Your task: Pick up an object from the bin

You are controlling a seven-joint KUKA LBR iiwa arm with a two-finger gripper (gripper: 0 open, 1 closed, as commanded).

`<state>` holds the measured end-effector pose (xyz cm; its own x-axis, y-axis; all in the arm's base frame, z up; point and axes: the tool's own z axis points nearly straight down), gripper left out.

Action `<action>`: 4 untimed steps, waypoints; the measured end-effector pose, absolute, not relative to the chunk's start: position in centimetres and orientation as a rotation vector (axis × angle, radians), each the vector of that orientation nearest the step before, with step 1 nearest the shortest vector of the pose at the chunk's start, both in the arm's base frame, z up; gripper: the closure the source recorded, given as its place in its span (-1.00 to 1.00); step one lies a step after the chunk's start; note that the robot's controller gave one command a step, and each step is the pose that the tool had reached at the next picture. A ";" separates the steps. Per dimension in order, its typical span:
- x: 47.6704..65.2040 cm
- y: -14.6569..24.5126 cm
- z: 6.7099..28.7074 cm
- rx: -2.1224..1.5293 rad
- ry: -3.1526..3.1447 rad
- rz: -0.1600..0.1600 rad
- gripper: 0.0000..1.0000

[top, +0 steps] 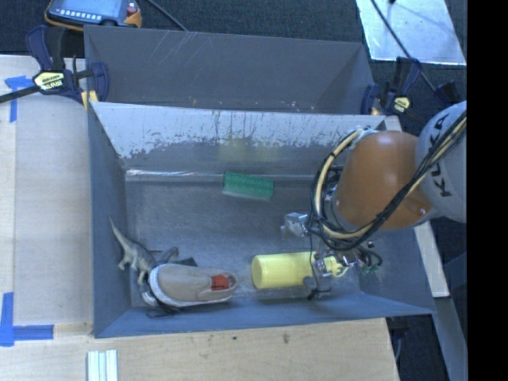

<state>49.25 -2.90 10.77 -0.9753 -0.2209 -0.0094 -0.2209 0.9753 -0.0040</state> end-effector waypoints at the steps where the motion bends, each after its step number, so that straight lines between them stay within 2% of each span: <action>1: 51.2 -5.9 7.0 0.135 3.135 -0.001 1.00; 2: 51.2 -5.9 7.0 0.135 3.135 -0.001 1.00; 3: 50.6 -6.0 12.4 0.133 3.144 0.001 1.00; 4: 52.2 -6.9 13.3 0.074 3.126 -0.003 1.00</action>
Offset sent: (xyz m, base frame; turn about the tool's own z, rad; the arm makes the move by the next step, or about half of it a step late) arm 0.0000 0.0000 0.0000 0.0000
